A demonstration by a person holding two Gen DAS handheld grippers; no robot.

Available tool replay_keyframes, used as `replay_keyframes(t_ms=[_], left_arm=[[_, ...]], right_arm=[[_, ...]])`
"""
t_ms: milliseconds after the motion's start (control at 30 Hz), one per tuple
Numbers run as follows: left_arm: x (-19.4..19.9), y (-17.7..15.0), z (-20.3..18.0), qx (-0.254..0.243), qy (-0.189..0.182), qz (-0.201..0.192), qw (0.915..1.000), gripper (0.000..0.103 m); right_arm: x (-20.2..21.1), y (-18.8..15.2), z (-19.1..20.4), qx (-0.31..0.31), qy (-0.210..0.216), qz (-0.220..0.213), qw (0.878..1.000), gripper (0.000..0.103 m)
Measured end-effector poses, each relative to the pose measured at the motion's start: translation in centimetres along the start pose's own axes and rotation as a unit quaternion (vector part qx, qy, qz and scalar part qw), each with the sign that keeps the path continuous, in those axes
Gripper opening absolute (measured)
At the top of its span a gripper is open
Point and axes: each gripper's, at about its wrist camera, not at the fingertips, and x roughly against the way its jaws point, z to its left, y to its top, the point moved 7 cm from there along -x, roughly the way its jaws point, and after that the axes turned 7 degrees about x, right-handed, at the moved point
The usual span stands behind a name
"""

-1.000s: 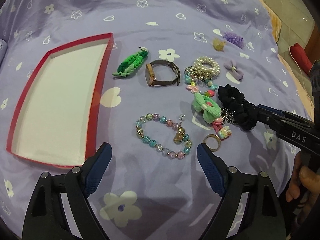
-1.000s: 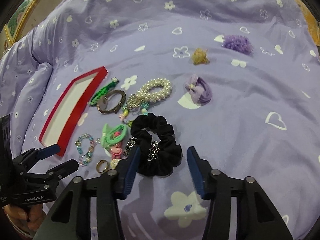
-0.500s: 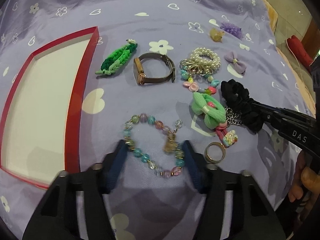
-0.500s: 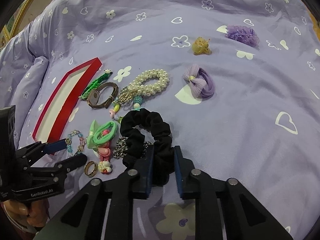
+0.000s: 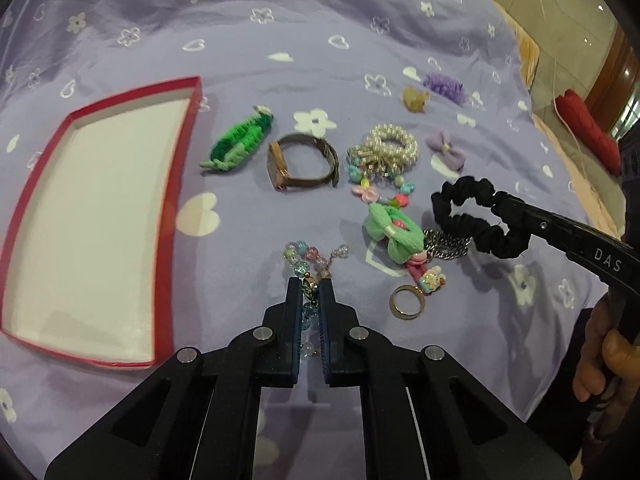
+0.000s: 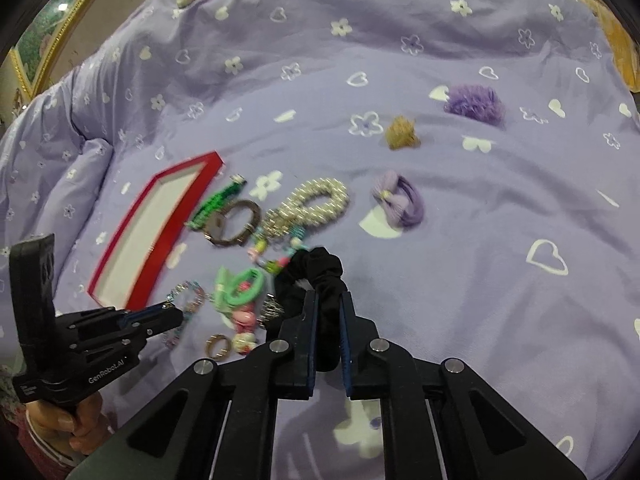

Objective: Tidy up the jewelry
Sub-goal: 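Grasp the beaded bracelet with the left tool while the right tool grasps the black scrunchie, then carry both items into the tray and open both tools to release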

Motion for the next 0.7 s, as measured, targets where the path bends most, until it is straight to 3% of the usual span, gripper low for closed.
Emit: replay_keyframes(t_ms=[433,700], left_arm=[[5.5,1.3,1.9,0.024,-0.016,-0.055,0.9981,0.006],[8.7,3.2,4.8,0.044,-0.004,-0.095,0.9945,0.006]], right_arm=[[1.2,2.7,5.5,0.031,0.041,-0.030,0.998,0.008],[0.1,4.3,9.8,0.057,0.075,-0.032,0.995,0.008]])
